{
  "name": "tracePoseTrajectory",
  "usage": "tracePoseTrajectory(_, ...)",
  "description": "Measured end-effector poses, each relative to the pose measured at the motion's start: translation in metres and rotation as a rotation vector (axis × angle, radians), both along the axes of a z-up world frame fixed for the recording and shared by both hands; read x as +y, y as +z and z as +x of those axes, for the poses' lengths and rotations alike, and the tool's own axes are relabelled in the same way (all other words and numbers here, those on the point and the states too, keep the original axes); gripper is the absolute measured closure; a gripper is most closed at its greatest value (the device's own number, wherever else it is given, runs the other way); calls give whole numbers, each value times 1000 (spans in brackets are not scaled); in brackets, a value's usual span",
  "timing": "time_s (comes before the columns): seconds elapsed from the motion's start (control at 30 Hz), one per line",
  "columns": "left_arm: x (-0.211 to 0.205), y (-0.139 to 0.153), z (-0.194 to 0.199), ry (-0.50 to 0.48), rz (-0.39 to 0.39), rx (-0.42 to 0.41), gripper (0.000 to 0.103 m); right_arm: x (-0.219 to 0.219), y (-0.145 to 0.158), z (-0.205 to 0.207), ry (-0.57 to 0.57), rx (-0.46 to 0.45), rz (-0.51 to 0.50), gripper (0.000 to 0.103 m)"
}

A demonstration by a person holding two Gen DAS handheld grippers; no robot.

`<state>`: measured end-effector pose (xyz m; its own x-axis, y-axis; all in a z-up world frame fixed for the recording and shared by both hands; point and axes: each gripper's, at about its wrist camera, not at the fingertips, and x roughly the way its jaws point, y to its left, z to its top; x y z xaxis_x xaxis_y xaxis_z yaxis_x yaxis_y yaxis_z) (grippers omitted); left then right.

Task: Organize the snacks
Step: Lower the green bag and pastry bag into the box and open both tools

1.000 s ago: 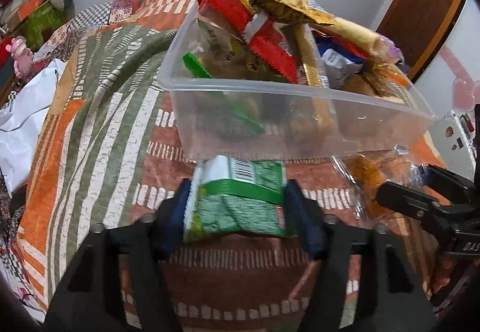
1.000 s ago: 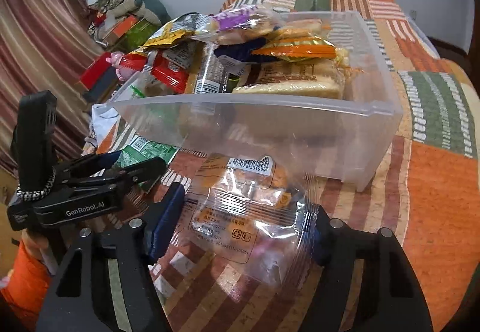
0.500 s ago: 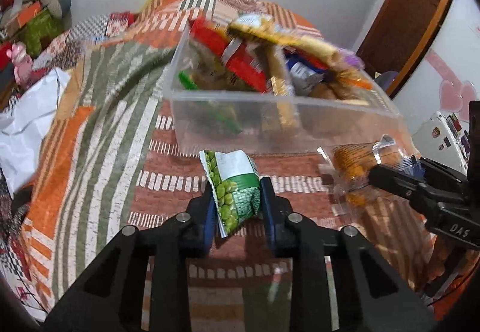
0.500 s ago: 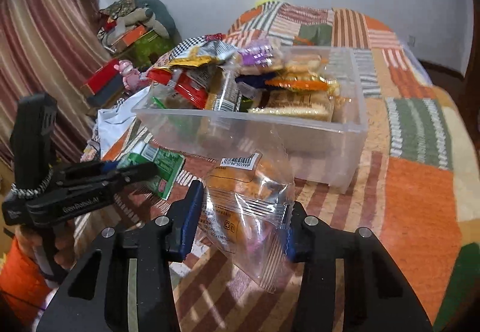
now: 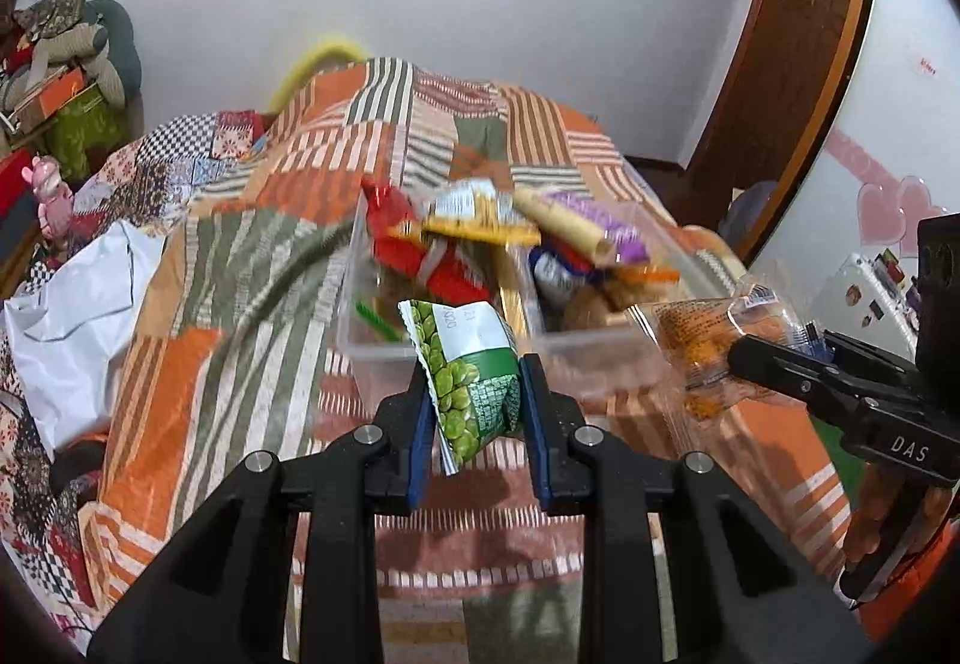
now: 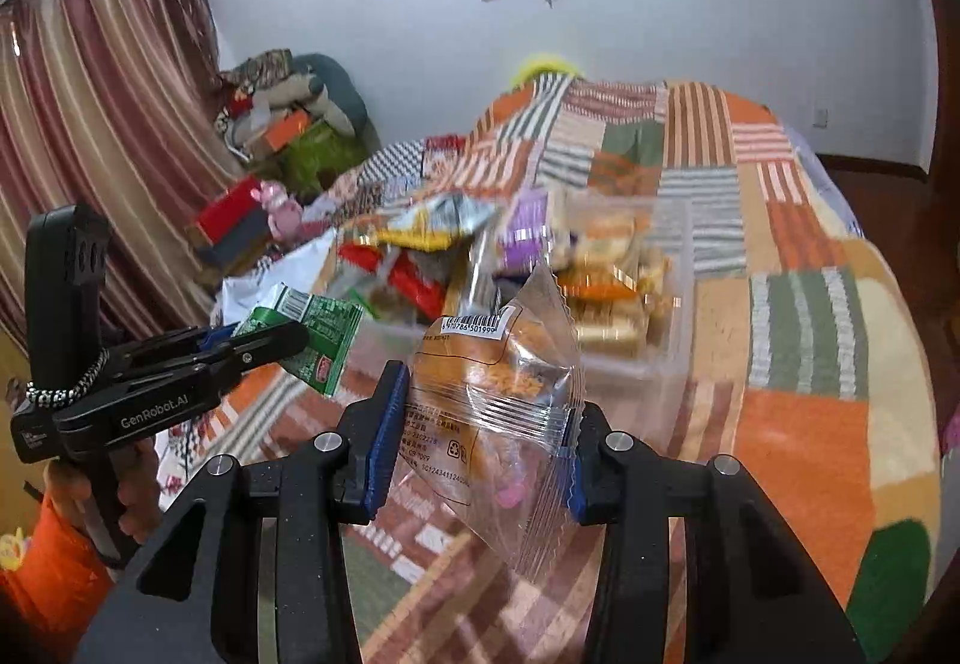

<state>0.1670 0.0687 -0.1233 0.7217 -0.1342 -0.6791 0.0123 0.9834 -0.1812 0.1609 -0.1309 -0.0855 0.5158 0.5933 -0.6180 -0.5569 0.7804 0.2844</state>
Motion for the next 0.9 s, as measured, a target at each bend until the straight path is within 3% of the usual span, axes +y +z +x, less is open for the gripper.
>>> tracePoseTrajectory(0.4, 6, 6, 40, -1, 10, -35, 77, 26, 13, 38, 3, -56, 4, 63)
tracePoseTrajectory(0.53, 12, -1, 55, 15, 37, -42, 77, 40, 10, 46, 20, -58, -19, 63)
tracePoseTrajectory(0.9, 21, -33, 74, 5, 18, 23, 76, 67, -13, 57, 65, -25, -56, 63)
